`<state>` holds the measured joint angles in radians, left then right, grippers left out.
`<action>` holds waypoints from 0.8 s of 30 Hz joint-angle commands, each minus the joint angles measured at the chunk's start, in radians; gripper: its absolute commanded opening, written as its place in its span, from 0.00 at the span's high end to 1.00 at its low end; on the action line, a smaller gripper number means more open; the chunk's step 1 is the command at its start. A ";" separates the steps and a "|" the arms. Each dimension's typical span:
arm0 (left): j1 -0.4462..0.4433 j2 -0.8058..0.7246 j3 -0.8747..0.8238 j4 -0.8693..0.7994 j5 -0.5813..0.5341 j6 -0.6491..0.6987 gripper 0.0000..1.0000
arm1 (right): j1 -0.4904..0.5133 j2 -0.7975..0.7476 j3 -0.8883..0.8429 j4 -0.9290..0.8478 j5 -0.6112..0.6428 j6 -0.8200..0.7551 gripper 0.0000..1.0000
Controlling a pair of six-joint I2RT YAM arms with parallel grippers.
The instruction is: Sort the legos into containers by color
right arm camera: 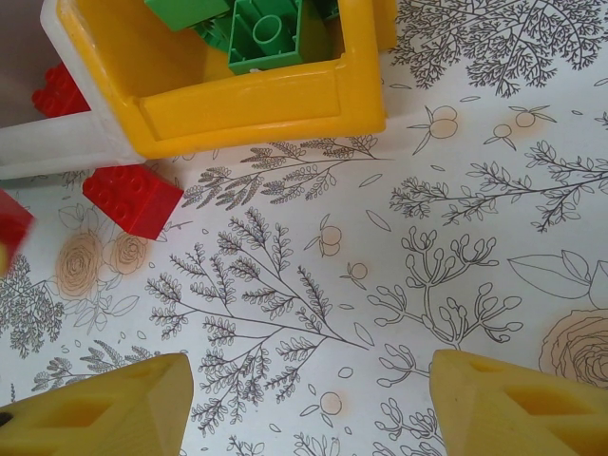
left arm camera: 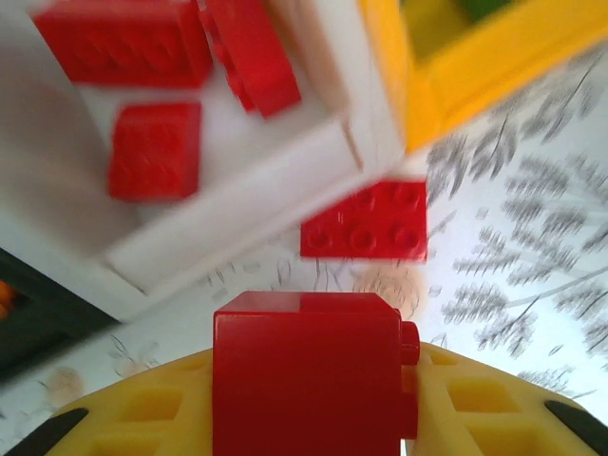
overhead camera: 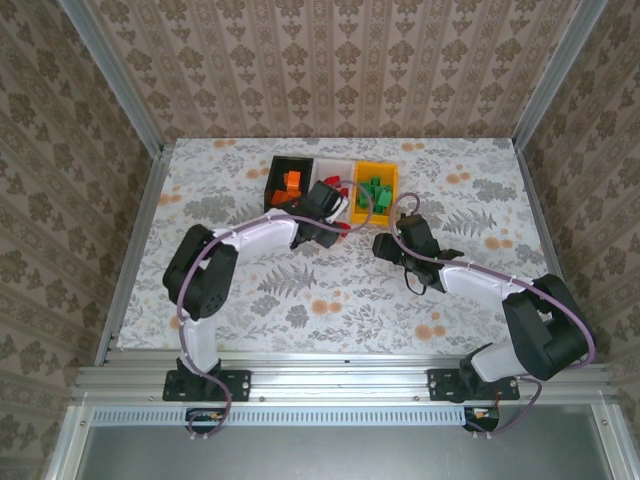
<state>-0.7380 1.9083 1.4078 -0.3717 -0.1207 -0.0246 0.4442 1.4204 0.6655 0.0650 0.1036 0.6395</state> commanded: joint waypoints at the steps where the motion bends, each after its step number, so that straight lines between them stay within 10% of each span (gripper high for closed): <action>1: 0.029 0.040 0.160 -0.052 -0.042 0.025 0.65 | 0.009 0.011 0.001 0.009 -0.002 -0.001 0.32; 13: 0.124 0.387 0.658 -0.212 -0.055 -0.074 0.56 | 0.010 0.001 -0.001 0.004 0.008 -0.007 0.32; 19: 0.109 0.336 0.607 -0.167 -0.010 -0.093 0.22 | 0.010 -0.008 -0.004 0.002 0.009 -0.010 0.32; 24: 0.052 0.177 0.427 -0.108 -0.064 -0.165 0.15 | 0.010 -0.011 -0.004 0.002 0.010 -0.011 0.32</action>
<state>-0.6464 2.2002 1.9003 -0.5148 -0.1581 -0.1272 0.4480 1.4220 0.6655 0.0647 0.1036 0.6353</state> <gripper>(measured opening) 0.850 0.680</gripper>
